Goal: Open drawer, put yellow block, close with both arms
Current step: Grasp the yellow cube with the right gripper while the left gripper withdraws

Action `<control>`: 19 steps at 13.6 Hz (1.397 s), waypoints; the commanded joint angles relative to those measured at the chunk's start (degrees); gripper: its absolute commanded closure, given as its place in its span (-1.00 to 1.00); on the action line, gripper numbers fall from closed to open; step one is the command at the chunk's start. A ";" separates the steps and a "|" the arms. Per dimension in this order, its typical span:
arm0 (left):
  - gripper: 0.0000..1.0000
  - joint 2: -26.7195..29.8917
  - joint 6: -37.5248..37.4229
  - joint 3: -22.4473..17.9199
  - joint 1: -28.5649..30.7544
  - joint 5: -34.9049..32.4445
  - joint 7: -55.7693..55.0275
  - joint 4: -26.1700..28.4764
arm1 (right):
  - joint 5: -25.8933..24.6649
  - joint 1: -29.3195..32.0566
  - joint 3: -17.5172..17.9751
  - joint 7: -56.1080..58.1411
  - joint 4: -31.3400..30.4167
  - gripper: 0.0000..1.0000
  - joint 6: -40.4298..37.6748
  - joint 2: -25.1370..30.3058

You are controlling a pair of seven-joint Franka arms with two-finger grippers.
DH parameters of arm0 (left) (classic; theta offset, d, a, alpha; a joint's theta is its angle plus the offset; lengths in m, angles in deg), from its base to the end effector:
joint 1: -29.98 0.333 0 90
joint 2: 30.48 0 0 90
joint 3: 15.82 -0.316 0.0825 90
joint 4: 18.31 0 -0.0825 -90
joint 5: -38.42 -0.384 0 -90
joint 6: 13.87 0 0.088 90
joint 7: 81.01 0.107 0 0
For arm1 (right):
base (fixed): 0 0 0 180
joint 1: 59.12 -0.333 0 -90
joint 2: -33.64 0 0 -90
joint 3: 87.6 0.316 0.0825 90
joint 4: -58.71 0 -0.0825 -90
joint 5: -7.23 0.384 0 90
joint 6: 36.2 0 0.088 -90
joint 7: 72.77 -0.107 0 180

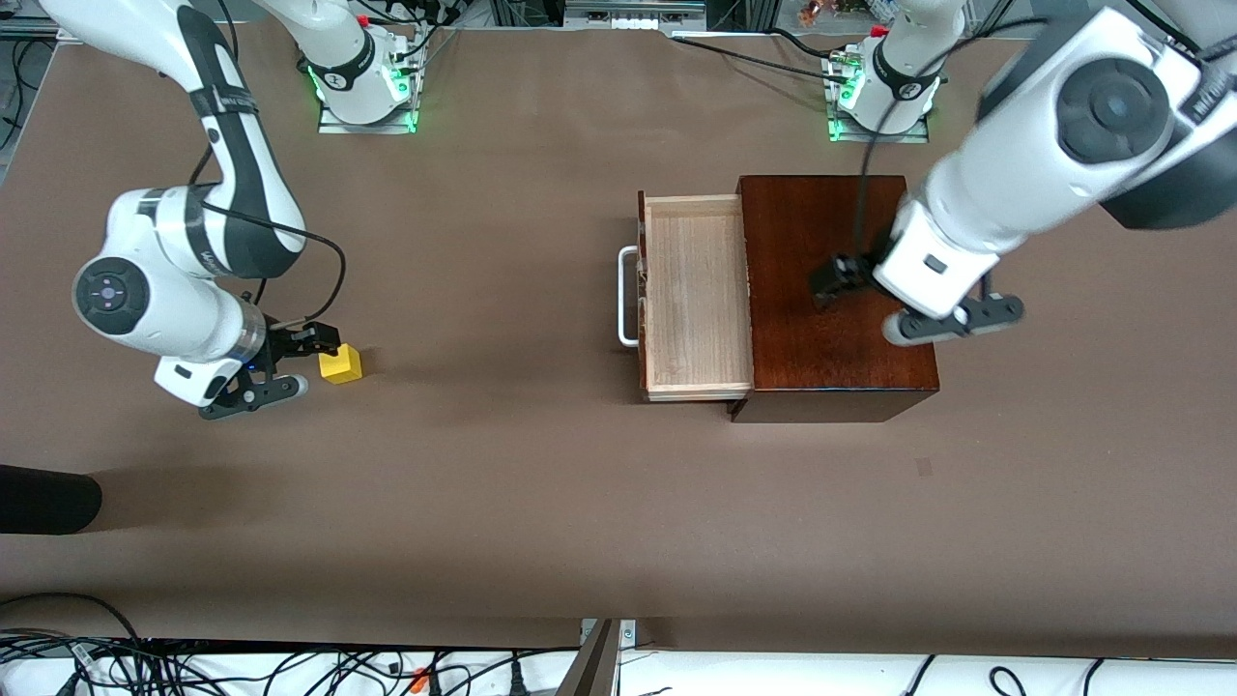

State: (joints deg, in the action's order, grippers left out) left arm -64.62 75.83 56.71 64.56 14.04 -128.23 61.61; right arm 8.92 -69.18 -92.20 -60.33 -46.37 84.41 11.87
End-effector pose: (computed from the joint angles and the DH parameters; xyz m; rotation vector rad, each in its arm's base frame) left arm 0.6082 -0.2010 0.5340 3.0328 0.3166 -0.1707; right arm 0.6232 0.0641 0.3163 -3.1007 -0.4688 0.1690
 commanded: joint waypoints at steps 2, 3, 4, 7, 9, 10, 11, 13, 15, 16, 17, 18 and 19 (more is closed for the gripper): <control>-1.00 1.97 -0.92 -7.21 0.05 1.69 10.45 -0.99 | 1.30 -0.06 -0.14 0.31 -9.94 -1.00 13.47 0.24; -1.00 2.24 -0.84 -8.71 0.05 1.96 12.83 -1.34 | 1.21 -0.06 -0.14 0.48 -12.23 -1.00 17.60 -0.37; -1.00 2.33 -0.84 -10.55 -0.30 2.57 14.51 -2.74 | 1.21 -0.06 -0.14 1.09 -13.38 -1.00 20.43 -1.42; -1.00 3.90 -0.84 -20.02 -3.89 8.09 22.05 -6.17 | 1.21 0.12 -0.14 1.10 -14.18 -1.00 24.05 -4.33; -1.00 8.54 -0.57 -33.09 -10.73 15.19 27.94 -6.27 | 1.21 0.38 -0.14 1.10 -14.19 -0.83 24.32 -4.95; -1.00 11.18 -0.31 -40.55 -14.77 19.67 31.63 -5.66 | 1.30 0.38 -0.23 1.10 -14.19 -0.65 24.24 -4.86; -1.00 13.64 -0.31 -48.20 -18.90 23.63 35.40 -4.96 | 1.30 0.38 -0.14 1.10 -14.10 -0.44 24.24 -4.86; -1.00 18.04 -0.13 -58.08 -25.41 26.48 40.35 -1.28 | 1.21 0.47 -0.23 1.10 -14.01 0.13 24.24 -4.95; -1.00 21.04 0.04 -63.19 -29.55 26.66 42.47 1.28 | 1.21 0.56 -0.23 1.27 -13.66 0.72 23.97 -4.95; -1.00 22.44 0.13 -65.13 -31.49 26.66 42.56 2.60 | 1.21 0.56 -0.23 1.80 -13.31 0.94 23.80 -4.95; -1.00 24.20 0.65 -66.19 -32.99 26.66 42.47 4.44 | 1.21 0.47 -0.23 2.06 -12.61 1.00 23.45 -4.78; -1.00 26.30 1.96 -67.16 -34.57 26.66 42.47 6.98 | 1.12 0.39 -0.23 2.07 -11.73 1.00 22.31 -4.43; -1.00 29.02 3.54 -68.82 -36.93 26.66 42.47 10.22 | 1.03 0.04 -0.14 2.07 -10.16 1.00 19.69 -3.90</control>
State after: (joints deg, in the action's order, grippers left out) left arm -42.28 75.87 -8.52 31.73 39.45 -87.28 63.40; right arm 9.18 -69.00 -92.54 -59.96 -58.59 107.68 6.43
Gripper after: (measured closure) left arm 0.000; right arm 0.445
